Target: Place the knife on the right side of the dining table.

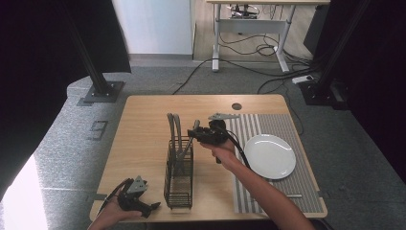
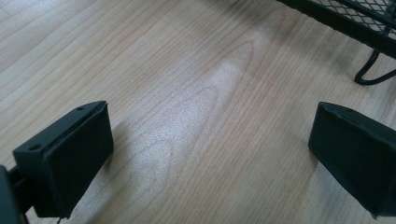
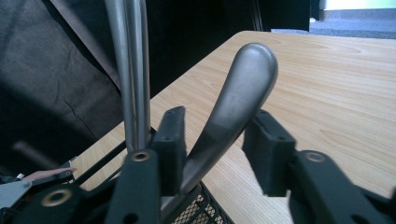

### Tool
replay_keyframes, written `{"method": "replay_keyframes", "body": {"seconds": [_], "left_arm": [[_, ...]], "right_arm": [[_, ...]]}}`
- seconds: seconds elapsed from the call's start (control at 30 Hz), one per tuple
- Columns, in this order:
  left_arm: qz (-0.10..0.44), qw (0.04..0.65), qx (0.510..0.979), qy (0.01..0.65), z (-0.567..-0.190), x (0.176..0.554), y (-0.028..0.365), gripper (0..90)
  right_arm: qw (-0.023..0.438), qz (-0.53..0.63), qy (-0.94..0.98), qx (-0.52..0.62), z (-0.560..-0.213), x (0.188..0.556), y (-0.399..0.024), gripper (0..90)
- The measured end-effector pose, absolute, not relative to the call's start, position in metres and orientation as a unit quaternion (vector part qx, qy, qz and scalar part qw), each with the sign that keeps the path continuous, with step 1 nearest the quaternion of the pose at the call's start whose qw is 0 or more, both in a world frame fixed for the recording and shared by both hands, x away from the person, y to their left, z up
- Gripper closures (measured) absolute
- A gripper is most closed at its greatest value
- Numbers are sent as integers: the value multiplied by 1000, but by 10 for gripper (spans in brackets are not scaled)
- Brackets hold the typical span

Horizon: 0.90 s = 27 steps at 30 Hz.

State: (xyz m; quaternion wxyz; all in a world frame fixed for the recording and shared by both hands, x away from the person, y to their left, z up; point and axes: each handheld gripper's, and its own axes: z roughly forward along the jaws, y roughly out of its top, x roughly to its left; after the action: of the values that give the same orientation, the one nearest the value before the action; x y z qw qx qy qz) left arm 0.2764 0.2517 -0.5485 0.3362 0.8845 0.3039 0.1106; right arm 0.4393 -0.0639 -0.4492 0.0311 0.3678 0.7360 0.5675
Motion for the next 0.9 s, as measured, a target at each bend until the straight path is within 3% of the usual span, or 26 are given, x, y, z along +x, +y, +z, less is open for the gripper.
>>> {"method": "replay_keyframes", "body": {"seconds": [0.3,0.9], "left_arm": [[111,336,885,303,-549,276,252,0],[110,337,885,303,-549,276,252,0]], "right_arm": [[-17,591,712,379,-448,444,-71,739],[-20,640,680,356,-414,429,-89,825]]}}
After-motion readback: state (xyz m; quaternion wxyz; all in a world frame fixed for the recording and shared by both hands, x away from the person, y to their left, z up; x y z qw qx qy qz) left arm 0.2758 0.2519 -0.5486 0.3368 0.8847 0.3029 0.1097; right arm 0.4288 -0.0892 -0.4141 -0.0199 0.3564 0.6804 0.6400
